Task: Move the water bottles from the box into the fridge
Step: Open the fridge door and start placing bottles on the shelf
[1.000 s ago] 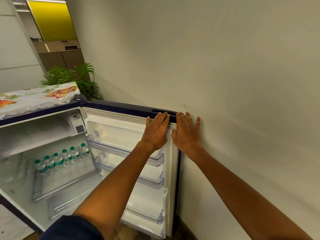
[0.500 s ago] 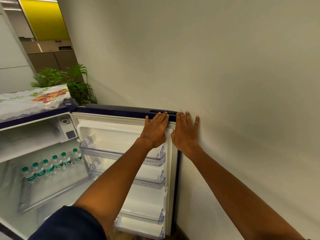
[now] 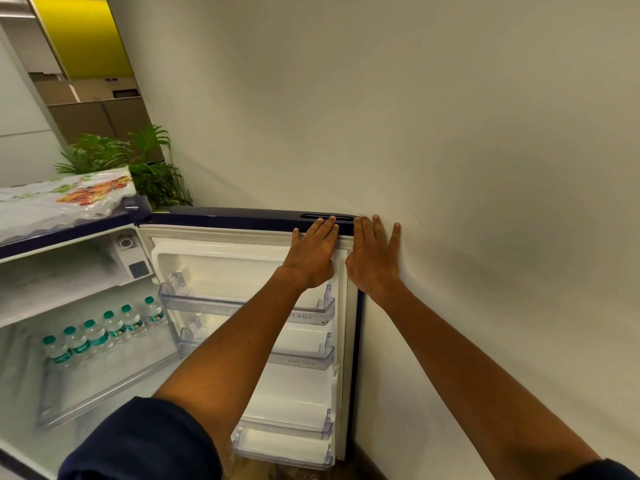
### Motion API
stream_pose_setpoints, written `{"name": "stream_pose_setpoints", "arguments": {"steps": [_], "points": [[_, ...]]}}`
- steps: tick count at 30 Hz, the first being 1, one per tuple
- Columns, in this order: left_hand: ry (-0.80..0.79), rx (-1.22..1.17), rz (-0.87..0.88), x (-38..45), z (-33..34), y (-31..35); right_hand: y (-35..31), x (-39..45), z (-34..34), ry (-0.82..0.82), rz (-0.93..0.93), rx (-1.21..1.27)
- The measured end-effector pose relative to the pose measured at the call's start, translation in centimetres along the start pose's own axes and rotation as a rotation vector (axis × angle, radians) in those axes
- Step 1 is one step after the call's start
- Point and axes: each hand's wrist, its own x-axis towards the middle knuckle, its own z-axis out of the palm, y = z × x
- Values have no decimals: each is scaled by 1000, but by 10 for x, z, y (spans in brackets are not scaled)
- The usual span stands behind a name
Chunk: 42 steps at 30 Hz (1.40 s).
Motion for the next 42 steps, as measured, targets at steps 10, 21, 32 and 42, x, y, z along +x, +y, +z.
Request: {"name": "stream_pose_setpoints", "arguments": {"steps": [10,21,32,42], "points": [[3,-10,8,4,1,-2,-2,4,4,8,21,-8],[152,50,-52,-7,4,-7,-6,2,2,27,18,73],[182,2,-334,-128,77,-55,-86,-85,42,148,-119,353],[28,4,-590,-274,128,-108,-187,-155,87,-70,-391,370]]}}
